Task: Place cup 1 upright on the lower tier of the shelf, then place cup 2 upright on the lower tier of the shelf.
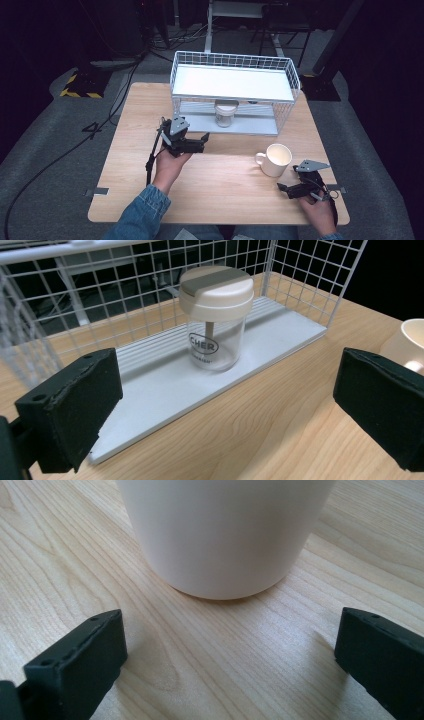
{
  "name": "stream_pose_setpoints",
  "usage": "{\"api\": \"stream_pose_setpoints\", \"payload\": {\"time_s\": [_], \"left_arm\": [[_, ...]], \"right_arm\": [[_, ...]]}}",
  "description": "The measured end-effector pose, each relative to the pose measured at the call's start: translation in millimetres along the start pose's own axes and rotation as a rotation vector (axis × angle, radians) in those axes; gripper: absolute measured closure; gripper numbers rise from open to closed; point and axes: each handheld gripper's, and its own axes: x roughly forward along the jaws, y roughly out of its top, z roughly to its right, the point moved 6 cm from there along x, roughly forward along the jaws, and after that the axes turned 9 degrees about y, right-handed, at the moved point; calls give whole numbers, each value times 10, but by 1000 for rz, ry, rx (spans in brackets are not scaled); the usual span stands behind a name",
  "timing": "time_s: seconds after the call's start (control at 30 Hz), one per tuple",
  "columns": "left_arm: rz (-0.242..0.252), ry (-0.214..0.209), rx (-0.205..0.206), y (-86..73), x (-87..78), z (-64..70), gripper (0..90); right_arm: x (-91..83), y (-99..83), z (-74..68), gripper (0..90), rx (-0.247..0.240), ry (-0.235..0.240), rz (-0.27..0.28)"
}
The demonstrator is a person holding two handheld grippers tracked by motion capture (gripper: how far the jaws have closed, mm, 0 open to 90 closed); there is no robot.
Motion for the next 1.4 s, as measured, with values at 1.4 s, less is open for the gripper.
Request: {"api": "stream_pose_setpoints", "payload": {"time_s": [1.4], "left_arm": [[-209,5,54,-785,-666,-306,10]], "right_arm": [[-1,1,5,3,3,-1,1]]}}
